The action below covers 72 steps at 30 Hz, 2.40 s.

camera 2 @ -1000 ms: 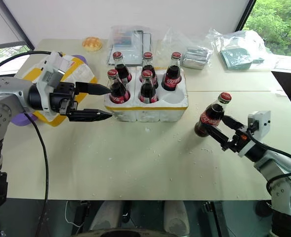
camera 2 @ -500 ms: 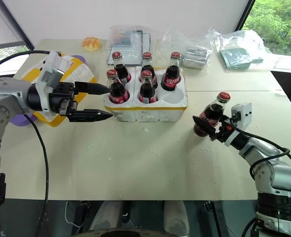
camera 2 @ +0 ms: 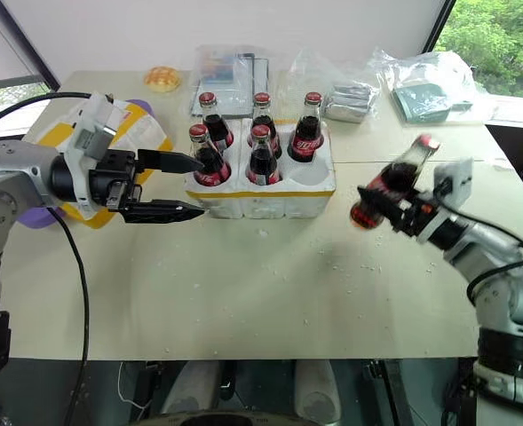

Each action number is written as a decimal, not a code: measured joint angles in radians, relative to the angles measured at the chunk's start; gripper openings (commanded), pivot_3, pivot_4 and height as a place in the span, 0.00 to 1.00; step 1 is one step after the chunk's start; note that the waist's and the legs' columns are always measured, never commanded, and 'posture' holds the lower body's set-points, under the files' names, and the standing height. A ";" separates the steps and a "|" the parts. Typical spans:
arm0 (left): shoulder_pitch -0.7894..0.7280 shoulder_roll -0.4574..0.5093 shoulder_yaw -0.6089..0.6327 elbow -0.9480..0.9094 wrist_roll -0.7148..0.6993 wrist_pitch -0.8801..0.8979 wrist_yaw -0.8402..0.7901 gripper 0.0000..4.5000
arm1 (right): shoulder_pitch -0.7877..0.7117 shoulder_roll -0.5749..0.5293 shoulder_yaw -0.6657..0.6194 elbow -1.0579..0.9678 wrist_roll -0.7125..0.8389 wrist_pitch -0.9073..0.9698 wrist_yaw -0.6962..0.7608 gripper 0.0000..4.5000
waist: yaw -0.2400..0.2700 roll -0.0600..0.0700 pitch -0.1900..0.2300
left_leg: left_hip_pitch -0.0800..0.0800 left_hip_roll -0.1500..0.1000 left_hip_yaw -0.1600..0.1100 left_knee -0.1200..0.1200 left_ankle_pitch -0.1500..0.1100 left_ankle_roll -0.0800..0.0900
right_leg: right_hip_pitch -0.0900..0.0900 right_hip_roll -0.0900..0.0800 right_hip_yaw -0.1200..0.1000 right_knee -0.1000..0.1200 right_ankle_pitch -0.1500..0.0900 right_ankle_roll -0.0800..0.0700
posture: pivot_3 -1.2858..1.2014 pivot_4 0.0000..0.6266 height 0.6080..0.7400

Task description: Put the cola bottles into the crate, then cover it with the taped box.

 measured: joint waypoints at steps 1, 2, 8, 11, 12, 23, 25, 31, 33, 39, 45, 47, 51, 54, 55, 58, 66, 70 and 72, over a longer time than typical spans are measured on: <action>0.000 -0.001 0.000 -0.003 0.000 0.000 0.001 1.00 | -0.043 -0.016 -0.007 0.000 0.017 0.009 0.001 0.65 | 0.000 0.000 0.000 | 0.000 0.000 0.000 0.000 0.000 0.000 | 0.000 0.000 0.000 0.000 0.000 0.000 | 0.52 0.24 0.98; 0.000 -0.001 0.000 -0.003 0.000 0.000 0.002 1.00 | -0.089 -0.026 -0.010 0.000 0.030 0.017 0.002 0.65 | 0.000 0.000 0.000 | 0.000 0.000 0.000 -0.001 0.000 0.000 | 0.000 0.000 0.000 0.000 0.000 0.000 | 0.52 0.24 0.98; 0.000 -0.008 -0.003 -0.012 0.001 -0.002 0.010 1.00 | -0.392 0.006 0.050 0.014 0.080 0.051 -0.012 0.65 | 0.002 0.001 0.000 | -0.001 0.000 -0.001 -0.001 0.000 0.000 | -0.001 0.001 -0.001 0.000 0.001 0.003 | 0.52 0.24 0.98; 0.001 -0.008 -0.003 -0.014 0.001 -0.002 0.013 1.00 | -0.430 0.039 0.136 0.039 0.044 0.048 -0.004 0.65 | 0.007 0.000 0.000 | -0.003 0.000 -0.002 -0.001 0.000 0.000 | -0.001 0.000 -0.001 -0.001 0.002 0.003 | 0.52 0.24 0.98; 0.002 -0.008 -0.002 -0.015 0.001 -0.002 0.016 1.00 | -0.432 0.042 0.175 0.050 0.021 0.048 0.000 0.65 | 0.008 0.000 0.000 | -0.004 0.000 -0.002 -0.001 0.000 0.000 | -0.002 0.000 -0.001 -0.001 0.002 0.003 | 0.52 0.24 0.98; 0.045 -0.007 0.040 -0.053 -0.009 -0.002 0.061 1.00 | -0.427 0.072 0.332 0.168 -0.162 -0.017 0.064 0.65 | 0.001 0.001 0.000 | -0.010 -0.001 -0.001 -0.001 0.000 0.000 | -0.010 0.000 -0.001 0.001 0.002 0.003 | 0.52 0.24 0.98; 0.052 -0.007 0.043 -0.065 -0.020 -0.001 0.070 1.00 | -0.416 0.085 0.357 0.184 -0.196 -0.043 0.076 0.65 | 0.000 0.001 0.000 | -0.009 0.000 -0.001 -0.001 0.000 0.000 | -0.010 0.000 -0.001 0.002 0.002 0.003 | 0.52 0.24 0.98; 0.060 0.002 0.048 -0.066 -0.024 0.001 0.082 1.00 | -0.427 0.110 0.386 0.256 -0.257 -0.076 0.092 0.97 | 0.001 0.000 0.000 | -0.009 0.000 -0.001 0.000 0.000 0.000 | -0.010 0.000 -0.001 0.002 0.002 0.003 | 0.52 0.24 0.98; 0.060 0.002 0.048 -0.069 -0.028 0.001 0.088 1.00 | -0.435 0.114 0.390 0.274 -0.269 -0.077 0.096 0.99 | 0.001 0.000 0.000 | -0.008 0.000 -0.001 0.000 0.000 0.000 | -0.009 0.000 -0.001 0.002 0.002 0.003 | 0.52 0.24 0.98; 0.116 0.013 0.056 -0.098 -0.032 0.001 0.127 1.00 | -0.436 0.119 0.392 0.280 -0.300 -0.107 0.106 0.99 | -0.001 0.000 0.000 | -0.008 0.000 -0.001 0.000 0.000 0.000 | -0.009 0.001 -0.001 0.002 0.002 0.003 | 0.52 0.24 0.98; 0.251 0.023 0.139 -0.139 0.052 -0.015 0.281 1.00 | -0.425 0.007 0.341 0.261 -0.282 -0.089 0.166 0.99 | 0.009 0.000 0.000 | -0.009 -0.001 -0.002 0.000 0.000 0.000 | -0.009 0.000 -0.001 0.001 0.002 0.003 | 0.52 0.24 0.98; 0.312 0.045 0.196 -0.152 0.098 -0.026 0.338 1.00 | -0.415 -0.070 0.279 0.223 -0.245 -0.063 0.205 0.99 | 0.009 0.000 0.000 | -0.009 -0.001 -0.001 -0.001 0.000 0.000 | -0.009 0.000 -0.001 0.000 0.002 0.003 | 0.52 0.24 0.98; 0.516 0.109 0.322 -0.231 0.206 -0.041 0.405 1.00 | -0.357 -0.251 0.170 0.151 -0.170 -0.027 0.345 0.99 | 0.003 0.000 0.000 | -0.008 0.000 -0.001 -0.002 0.000 0.000 | -0.009 0.000 -0.001 0.000 0.002 0.002 | 0.52 0.24 0.98; 0.690 0.143 0.396 -0.283 0.331 -0.075 0.435 1.00 | -0.335 -0.329 0.118 0.141 -0.125 -0.004 0.434 0.99 | -0.003 0.000 0.000 | -0.007 0.001 0.001 -0.002 0.000 0.000 | -0.009 0.000 0.000 0.000 0.000 -0.001 | 0.52 0.24 0.98; 0.756 0.162 0.406 -0.294 0.391 -0.107 0.441 1.00 | -0.337 -0.341 0.109 0.133 -0.102 0.014 0.454 0.99 | -0.005 0.000 0.000 | -0.006 0.001 0.001 -0.002 0.000 0.000 | -0.009 0.000 0.000 0.000 0.000 -0.002 | 0.52 0.24 0.98; 0.985 0.204 0.441 -0.298 0.621 -0.259 0.449 1.00 | -0.365 -0.362 0.083 0.094 0.005 0.104 0.493 0.99 | -0.013 0.000 0.000 | -0.006 0.001 0.002 -0.002 0.000 0.000 | -0.009 0.000 0.000 0.000 -0.001 -0.006 | 0.52 0.24 0.98; 1.089 0.180 0.404 -0.132 0.968 -0.531 0.565 1.00 | -0.448 -0.310 0.077 -0.025 0.146 0.184 0.439 0.99 | 0.004 0.000 0.000 | -0.009 0.002 0.003 -0.002 -0.001 -0.001 | -0.012 -0.003 0.000 -0.001 -0.002 -0.006 | 0.52 0.24 0.98; 0.995 0.177 0.279 0.016 1.100 -0.652 0.666 1.00 | -0.449 -0.287 0.089 -0.057 0.167 0.197 0.417 0.99 | 0.011 0.000 0.000 | -0.010 0.001 0.003 -0.002 -0.001 -0.001 | -0.012 -0.004 0.000 -0.002 -0.001 -0.006 | 0.52 0.24 0.98; 0.929 0.160 0.220 0.088 1.155 -0.694 0.717 1.00 | -0.446 -0.285 0.092 -0.078 0.171 0.200 0.410 0.99 | 0.011 0.000 0.000 | -0.010 0.000 0.003 -0.002 -0.001 -0.001 | -0.012 -0.004 0.000 -0.002 -0.001 -0.006 | 0.52 0.24 0.98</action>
